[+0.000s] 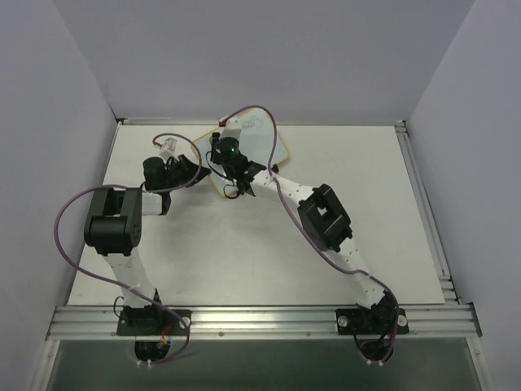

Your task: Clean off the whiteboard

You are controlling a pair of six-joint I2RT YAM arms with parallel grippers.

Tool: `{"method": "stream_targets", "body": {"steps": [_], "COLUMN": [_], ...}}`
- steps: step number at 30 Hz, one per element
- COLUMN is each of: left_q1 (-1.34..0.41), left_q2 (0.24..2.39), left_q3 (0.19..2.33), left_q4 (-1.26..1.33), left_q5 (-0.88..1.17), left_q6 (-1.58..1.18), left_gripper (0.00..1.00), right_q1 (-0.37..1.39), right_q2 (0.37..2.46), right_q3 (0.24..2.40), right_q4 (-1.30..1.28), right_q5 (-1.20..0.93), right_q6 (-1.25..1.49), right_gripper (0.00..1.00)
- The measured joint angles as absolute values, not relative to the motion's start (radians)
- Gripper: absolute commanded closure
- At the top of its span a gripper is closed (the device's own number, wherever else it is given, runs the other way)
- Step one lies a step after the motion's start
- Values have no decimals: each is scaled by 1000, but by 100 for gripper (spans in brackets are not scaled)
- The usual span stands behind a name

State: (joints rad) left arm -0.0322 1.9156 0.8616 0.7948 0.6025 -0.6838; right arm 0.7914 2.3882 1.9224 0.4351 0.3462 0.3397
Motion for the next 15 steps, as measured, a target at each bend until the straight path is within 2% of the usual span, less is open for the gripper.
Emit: {"method": "stream_targets", "body": {"steps": [7,15], "left_q1": [-33,-34], "left_q2": [1916,1916], "left_q3": [862,862], "left_q4": [794,794], "left_q5": [601,597], "left_q6": [-684,-684], "left_gripper": [92,92], "right_q1": [838,810], "right_q2": [2454,2442], "right_q3": [2056,2020], "right_q4": [396,408], "right_q5": [334,308], "right_q6": [343,364], "right_gripper": [99,99]}}
